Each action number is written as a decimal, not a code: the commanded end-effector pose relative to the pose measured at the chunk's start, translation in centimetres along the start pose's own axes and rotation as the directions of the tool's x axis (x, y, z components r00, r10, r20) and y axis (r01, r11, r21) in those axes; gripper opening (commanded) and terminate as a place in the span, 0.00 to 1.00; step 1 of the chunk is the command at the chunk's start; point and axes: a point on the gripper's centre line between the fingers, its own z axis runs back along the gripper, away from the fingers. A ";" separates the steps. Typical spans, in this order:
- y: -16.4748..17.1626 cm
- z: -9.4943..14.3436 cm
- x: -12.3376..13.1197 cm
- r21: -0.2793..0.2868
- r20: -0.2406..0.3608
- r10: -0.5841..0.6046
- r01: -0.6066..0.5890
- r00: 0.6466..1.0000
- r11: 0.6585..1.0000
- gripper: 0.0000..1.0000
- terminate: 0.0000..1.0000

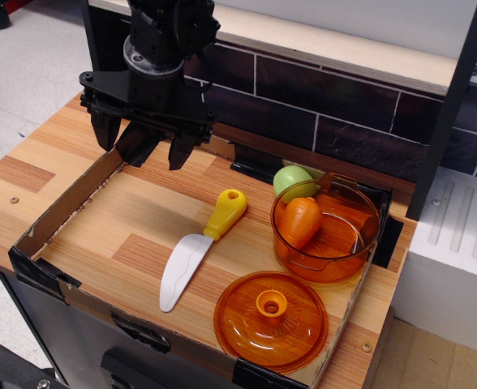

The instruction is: Take carrot out of pot

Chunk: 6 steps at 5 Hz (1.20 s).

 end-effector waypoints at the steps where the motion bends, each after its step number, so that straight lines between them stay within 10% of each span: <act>1: 0.0 0.0 0.0 0.000 0.000 0.000 0.000 1.000 1.000 1.00 0.00; 4: -7.7 6.2 -0.1 -0.154 0.044 -0.124 0.129 0.991 0.980 1.00 0.00; 6: -11.5 5.8 -0.9 -0.233 0.011 -0.202 0.199 0.979 0.952 1.00 0.00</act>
